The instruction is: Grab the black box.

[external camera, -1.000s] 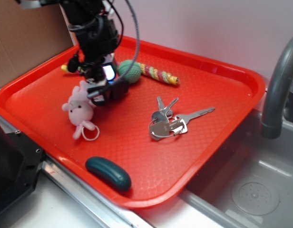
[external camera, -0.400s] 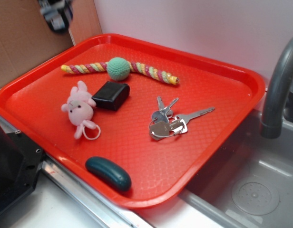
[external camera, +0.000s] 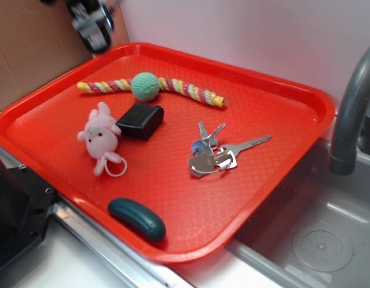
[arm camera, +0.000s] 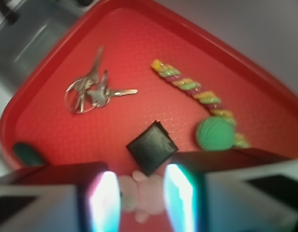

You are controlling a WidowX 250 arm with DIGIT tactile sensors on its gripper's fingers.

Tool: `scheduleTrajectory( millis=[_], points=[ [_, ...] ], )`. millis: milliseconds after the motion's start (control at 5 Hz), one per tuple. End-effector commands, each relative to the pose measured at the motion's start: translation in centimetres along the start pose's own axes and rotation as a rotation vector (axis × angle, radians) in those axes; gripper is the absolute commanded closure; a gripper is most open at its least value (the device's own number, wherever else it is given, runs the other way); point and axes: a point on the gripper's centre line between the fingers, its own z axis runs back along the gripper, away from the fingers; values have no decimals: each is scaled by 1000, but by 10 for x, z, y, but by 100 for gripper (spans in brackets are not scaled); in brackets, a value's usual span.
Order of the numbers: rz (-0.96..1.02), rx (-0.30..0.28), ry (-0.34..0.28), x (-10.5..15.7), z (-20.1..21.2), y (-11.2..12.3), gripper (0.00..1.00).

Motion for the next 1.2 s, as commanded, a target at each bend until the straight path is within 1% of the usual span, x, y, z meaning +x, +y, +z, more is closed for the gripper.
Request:
scheduleTrajectory(
  millis=[0,600,800,1000],
  points=[
    [477,109,-5,12,-39,18,0],
    [477,109,-5,12,-39,18,0],
    [519,81,-46,9,-85,17,0],
    [513,27,12,18,-112,4,0]
  ],
)
